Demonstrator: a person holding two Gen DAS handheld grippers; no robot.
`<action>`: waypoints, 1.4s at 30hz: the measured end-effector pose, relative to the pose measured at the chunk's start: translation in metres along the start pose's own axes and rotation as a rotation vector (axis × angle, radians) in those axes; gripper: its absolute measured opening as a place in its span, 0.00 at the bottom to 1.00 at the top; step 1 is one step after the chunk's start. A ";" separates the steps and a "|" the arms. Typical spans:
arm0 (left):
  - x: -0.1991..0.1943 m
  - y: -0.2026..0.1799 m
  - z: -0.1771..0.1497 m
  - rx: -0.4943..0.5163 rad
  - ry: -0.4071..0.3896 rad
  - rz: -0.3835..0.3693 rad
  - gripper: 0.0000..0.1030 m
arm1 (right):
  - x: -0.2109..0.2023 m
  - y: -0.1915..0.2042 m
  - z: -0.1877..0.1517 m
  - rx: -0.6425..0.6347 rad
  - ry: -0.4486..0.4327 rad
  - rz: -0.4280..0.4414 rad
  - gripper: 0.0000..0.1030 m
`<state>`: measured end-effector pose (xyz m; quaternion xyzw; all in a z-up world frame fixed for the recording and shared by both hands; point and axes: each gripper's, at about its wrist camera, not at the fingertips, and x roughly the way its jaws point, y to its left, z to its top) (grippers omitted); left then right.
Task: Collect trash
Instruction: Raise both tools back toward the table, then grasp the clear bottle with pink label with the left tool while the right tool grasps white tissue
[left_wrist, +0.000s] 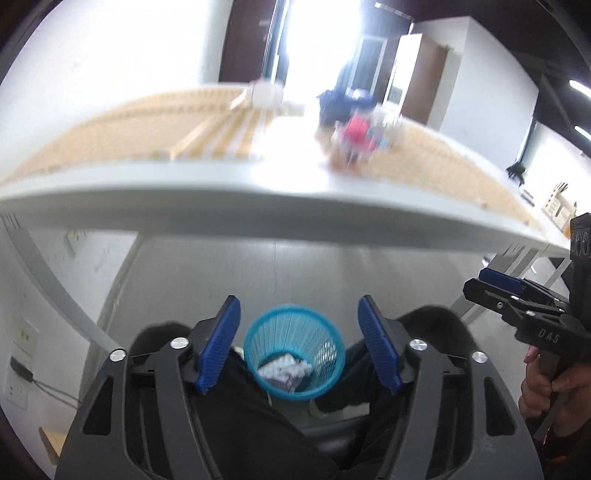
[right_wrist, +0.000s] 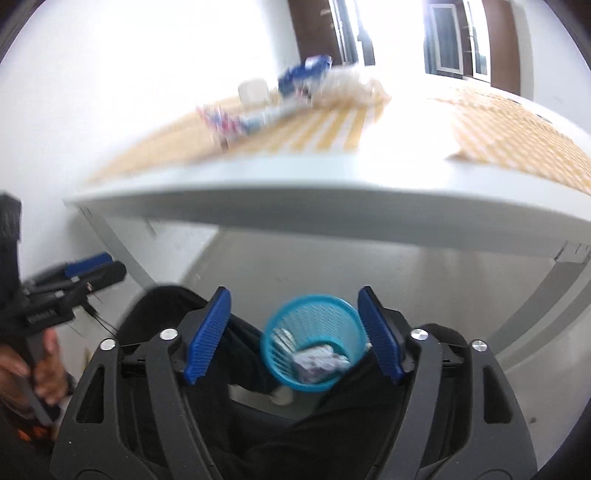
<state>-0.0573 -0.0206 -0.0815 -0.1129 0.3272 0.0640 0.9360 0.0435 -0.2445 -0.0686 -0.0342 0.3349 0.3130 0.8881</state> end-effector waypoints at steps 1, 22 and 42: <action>-0.004 -0.002 0.002 0.006 -0.013 0.006 0.70 | -0.006 0.001 0.006 -0.018 -0.016 -0.015 0.71; 0.004 -0.035 0.080 0.060 -0.129 -0.027 0.94 | -0.011 -0.045 0.123 0.022 -0.162 -0.116 0.91; 0.072 -0.039 0.131 0.054 -0.057 -0.090 0.94 | 0.077 -0.067 0.230 -0.031 -0.071 -0.223 0.87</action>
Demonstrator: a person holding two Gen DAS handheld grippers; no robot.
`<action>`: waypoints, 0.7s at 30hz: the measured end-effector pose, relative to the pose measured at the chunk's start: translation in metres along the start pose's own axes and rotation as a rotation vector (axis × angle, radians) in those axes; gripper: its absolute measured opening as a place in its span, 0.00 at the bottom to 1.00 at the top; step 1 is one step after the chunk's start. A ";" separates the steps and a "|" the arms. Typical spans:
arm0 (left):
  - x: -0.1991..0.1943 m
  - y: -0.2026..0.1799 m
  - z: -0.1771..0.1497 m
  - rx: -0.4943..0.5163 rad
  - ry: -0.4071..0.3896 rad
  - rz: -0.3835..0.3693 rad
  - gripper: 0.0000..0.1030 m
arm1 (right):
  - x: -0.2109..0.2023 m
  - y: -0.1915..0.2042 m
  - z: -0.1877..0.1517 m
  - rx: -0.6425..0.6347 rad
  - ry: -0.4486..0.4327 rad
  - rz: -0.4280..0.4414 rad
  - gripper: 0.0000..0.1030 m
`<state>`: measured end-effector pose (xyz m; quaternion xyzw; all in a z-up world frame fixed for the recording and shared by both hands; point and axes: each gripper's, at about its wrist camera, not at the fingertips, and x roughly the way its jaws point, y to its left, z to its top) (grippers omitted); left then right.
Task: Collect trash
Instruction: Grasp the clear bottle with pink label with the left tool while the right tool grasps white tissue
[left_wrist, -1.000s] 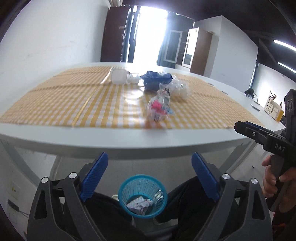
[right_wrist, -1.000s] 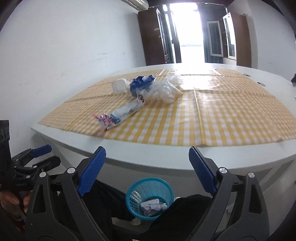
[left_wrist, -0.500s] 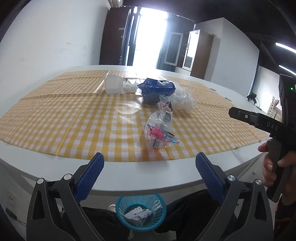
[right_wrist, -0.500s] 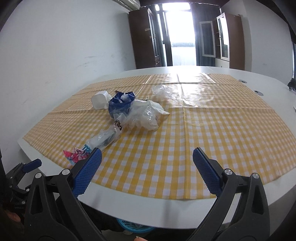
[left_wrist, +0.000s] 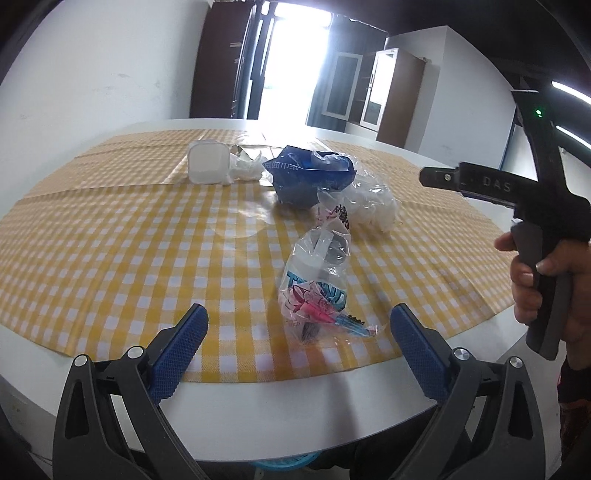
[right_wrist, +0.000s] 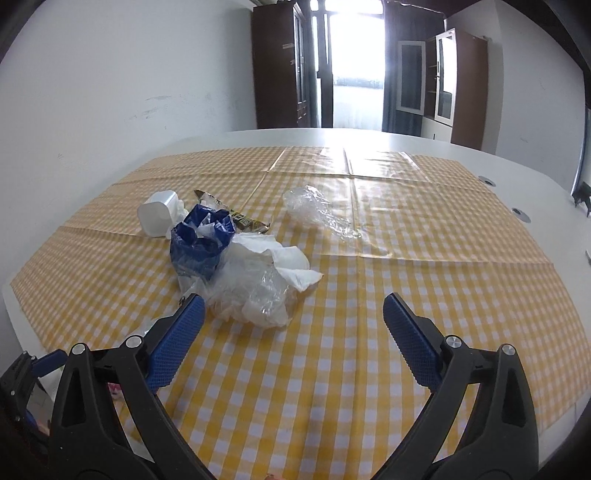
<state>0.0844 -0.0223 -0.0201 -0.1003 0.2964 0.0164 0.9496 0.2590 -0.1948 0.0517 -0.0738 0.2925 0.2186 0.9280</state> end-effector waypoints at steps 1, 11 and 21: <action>0.002 0.000 0.002 0.002 0.004 -0.005 0.93 | 0.006 0.001 0.006 -0.008 0.009 -0.005 0.85; 0.020 0.002 0.008 0.002 0.034 -0.049 0.93 | 0.068 0.011 0.049 -0.112 0.162 0.019 0.73; 0.028 0.012 0.008 -0.027 0.058 -0.101 0.84 | 0.117 0.004 0.046 -0.098 0.314 0.061 0.55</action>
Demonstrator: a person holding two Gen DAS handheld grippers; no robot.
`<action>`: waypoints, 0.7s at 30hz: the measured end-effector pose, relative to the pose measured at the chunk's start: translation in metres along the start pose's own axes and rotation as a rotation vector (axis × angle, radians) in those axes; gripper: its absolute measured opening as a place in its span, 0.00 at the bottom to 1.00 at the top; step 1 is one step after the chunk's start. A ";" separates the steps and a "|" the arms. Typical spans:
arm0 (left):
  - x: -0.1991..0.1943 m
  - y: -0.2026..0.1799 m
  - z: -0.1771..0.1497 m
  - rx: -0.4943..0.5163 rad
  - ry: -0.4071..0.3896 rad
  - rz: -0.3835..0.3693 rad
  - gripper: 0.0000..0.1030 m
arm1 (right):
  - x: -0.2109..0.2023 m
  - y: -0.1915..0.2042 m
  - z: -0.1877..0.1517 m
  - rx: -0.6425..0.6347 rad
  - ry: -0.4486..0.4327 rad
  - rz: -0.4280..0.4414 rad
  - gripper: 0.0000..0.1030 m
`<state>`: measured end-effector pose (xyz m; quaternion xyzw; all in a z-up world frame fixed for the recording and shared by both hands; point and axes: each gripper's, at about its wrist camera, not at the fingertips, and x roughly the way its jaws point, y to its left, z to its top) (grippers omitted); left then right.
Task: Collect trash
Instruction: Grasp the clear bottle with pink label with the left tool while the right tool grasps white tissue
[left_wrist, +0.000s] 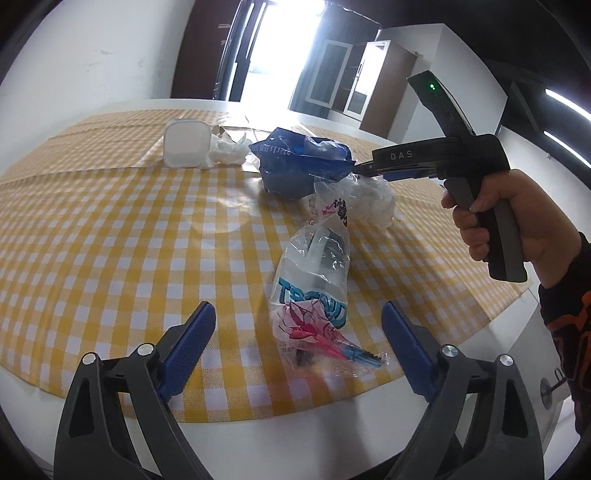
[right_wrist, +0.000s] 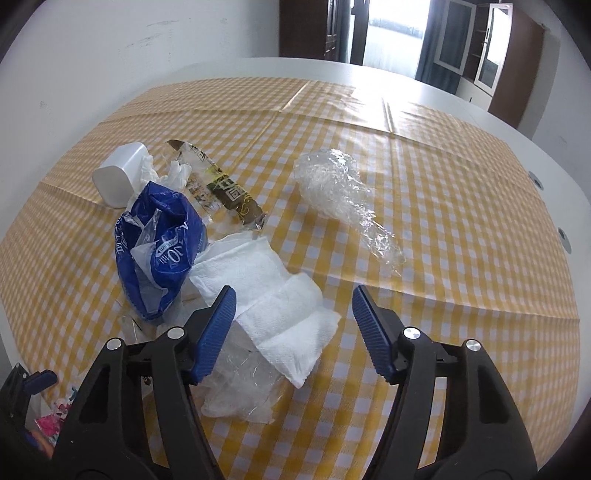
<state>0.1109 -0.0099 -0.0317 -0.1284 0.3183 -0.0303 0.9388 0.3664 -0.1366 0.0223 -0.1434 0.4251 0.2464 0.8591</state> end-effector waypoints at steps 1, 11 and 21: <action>0.002 0.001 0.000 0.000 0.003 0.000 0.82 | 0.002 -0.001 0.000 0.003 0.005 0.002 0.52; 0.003 0.003 0.001 0.007 -0.018 0.000 0.23 | 0.007 -0.001 0.001 0.016 0.013 0.006 0.01; -0.018 0.002 0.004 -0.002 -0.077 -0.002 0.18 | -0.036 -0.010 0.001 0.066 -0.092 -0.008 0.01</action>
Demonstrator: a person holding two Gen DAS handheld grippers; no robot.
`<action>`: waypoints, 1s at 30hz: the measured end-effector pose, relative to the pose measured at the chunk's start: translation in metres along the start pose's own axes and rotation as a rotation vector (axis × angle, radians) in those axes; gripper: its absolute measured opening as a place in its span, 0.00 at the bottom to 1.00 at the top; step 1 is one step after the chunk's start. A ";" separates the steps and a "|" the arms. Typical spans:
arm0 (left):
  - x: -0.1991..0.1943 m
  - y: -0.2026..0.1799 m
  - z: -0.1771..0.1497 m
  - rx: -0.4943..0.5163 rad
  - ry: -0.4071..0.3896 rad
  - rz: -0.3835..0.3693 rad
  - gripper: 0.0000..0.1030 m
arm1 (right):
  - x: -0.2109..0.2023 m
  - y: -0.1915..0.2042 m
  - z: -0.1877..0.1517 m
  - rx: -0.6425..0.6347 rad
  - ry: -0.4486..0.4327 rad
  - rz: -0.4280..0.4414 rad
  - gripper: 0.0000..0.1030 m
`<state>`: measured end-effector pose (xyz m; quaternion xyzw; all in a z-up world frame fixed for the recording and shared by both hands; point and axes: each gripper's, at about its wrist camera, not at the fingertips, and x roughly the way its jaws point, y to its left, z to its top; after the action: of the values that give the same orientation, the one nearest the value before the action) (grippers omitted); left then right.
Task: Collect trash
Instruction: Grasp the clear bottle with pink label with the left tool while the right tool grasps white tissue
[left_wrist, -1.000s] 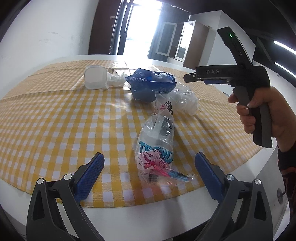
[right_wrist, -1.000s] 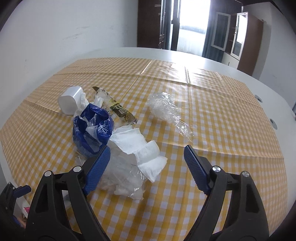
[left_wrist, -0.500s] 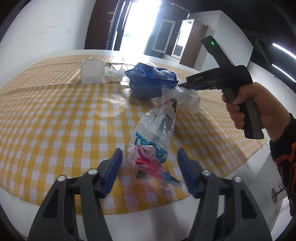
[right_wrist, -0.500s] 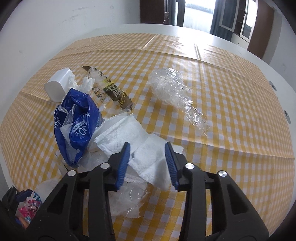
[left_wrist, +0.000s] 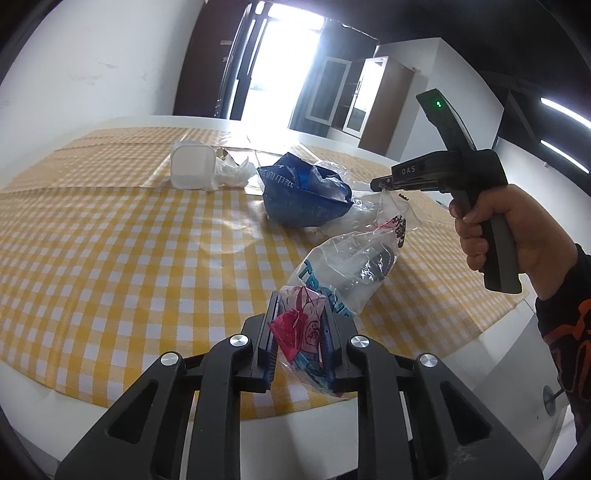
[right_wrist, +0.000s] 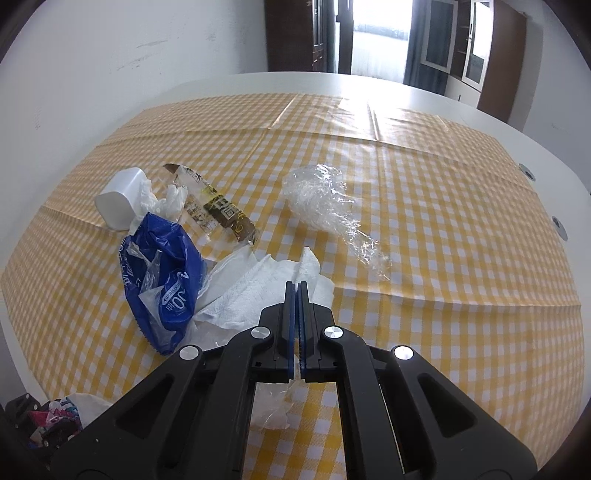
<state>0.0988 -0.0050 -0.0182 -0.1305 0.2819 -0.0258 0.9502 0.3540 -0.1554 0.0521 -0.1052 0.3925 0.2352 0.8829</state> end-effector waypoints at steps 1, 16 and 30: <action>-0.002 -0.001 0.000 0.001 -0.005 -0.001 0.18 | -0.006 0.000 0.000 0.004 -0.012 0.000 0.01; -0.042 -0.008 0.004 -0.001 -0.083 0.033 0.17 | -0.124 -0.003 -0.035 0.025 -0.226 0.004 0.01; -0.098 -0.015 -0.016 -0.012 -0.135 0.067 0.17 | -0.204 0.025 -0.114 -0.017 -0.309 0.087 0.01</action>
<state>0.0078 -0.0110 0.0247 -0.1279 0.2214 0.0163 0.9666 0.1493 -0.2436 0.1276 -0.0579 0.2541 0.2901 0.9208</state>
